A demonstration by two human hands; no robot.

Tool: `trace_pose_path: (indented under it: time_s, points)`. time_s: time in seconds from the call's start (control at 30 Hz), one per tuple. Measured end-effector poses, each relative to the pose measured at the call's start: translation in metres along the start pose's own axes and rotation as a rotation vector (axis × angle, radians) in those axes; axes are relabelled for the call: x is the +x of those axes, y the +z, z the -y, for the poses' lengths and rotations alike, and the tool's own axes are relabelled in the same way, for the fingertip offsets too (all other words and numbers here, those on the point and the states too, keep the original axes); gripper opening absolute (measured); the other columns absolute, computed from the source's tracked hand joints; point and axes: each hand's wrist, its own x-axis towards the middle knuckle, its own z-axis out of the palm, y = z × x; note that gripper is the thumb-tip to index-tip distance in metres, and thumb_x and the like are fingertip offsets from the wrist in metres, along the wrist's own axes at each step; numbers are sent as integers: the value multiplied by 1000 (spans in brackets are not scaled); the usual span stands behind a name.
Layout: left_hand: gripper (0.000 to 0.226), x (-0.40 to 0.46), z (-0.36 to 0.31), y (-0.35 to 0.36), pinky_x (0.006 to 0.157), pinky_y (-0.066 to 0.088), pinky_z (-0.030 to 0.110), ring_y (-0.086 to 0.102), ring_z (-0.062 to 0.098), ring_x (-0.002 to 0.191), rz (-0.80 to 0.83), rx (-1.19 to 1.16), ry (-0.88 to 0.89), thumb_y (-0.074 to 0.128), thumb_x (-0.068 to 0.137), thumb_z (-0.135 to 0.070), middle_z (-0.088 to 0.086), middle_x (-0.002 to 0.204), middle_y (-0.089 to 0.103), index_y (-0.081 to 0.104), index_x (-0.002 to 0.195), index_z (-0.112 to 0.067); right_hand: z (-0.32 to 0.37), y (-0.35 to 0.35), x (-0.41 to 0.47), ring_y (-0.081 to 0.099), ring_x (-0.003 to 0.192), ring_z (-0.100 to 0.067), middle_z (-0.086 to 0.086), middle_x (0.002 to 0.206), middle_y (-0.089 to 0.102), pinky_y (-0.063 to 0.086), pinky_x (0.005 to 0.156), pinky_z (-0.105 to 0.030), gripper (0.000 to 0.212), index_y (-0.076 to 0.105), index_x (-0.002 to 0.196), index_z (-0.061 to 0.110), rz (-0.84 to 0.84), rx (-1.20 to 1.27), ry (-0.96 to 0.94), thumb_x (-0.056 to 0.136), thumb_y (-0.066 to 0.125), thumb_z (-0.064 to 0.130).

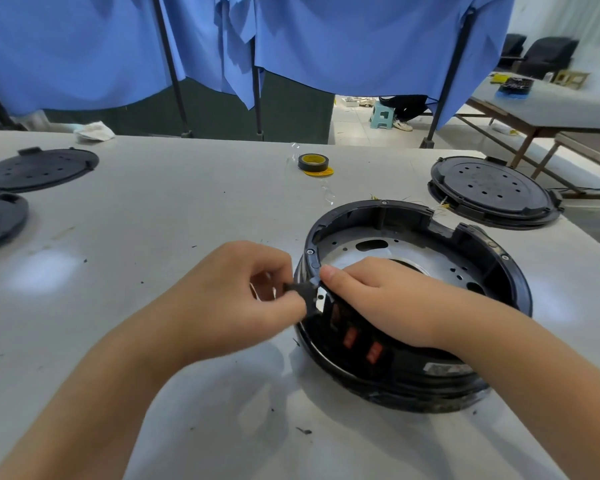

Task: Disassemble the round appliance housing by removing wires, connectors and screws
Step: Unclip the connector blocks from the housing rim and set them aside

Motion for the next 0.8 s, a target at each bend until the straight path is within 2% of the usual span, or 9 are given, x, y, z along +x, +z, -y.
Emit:
trace_pose_path:
  time_s: [0.07,0.13,0.2,0.27,0.37,0.47,0.57,0.7,0.8]
  points:
    - [39,4,9,-2,53,45,40,54,27,55,-64,17,-101,49,58,-53,8,60,59,58,67,-16,-1,0,-1,50,42,0,15,45,56,34,55,-24,56,43,62,21,11,-14,3,95,22,61]
    - [34,9,21,-2,51,40,32,49,16,48,-105,85,-199,48,60,-53,3,60,61,57,68,-22,-1,-1,-1,46,42,-4,10,46,53,37,56,-28,57,39,62,19,1,-35,7,94,22,62]
    - [29,13,31,1,52,40,29,48,14,48,-105,95,-289,46,62,-51,1,59,61,57,67,-24,-1,-1,-1,44,48,-11,5,52,48,43,61,-34,56,38,63,20,-21,-53,12,93,22,65]
    - [30,15,40,4,52,39,29,47,13,49,-106,104,-344,47,65,-51,-2,57,58,56,67,-22,0,-1,-2,40,51,-14,2,57,41,40,60,-34,55,35,63,20,-33,-58,8,91,23,66]
    - [26,17,53,9,55,39,30,51,15,57,-100,185,-387,50,81,-43,-4,66,60,56,74,-18,1,0,-4,33,48,-12,6,54,33,35,57,-32,55,31,61,20,-53,-61,-6,90,23,66]
    - [24,19,61,11,57,40,30,55,18,64,-59,233,-435,50,83,-38,-1,75,64,57,78,-16,0,0,-3,30,47,-12,6,53,30,34,56,-32,55,29,61,20,-55,-58,-12,91,23,65]
    - [21,21,64,14,55,39,28,56,16,64,-33,252,-436,54,82,-39,-4,72,62,59,75,-20,0,0,-3,31,47,-12,6,54,31,34,56,-31,55,29,60,20,-44,-47,-5,91,23,65]
    - [22,24,67,21,56,35,29,55,13,66,-114,294,-427,53,86,-45,-8,67,57,56,74,-26,0,0,-3,34,49,-13,4,57,35,37,58,-33,55,31,61,20,-46,-50,7,92,23,65]
    - [26,26,70,28,63,34,32,55,14,71,-229,350,-418,50,90,-50,-11,67,56,55,76,-28,-1,1,-3,34,48,-11,5,56,35,36,57,-33,55,31,61,20,-49,-46,4,92,24,64]
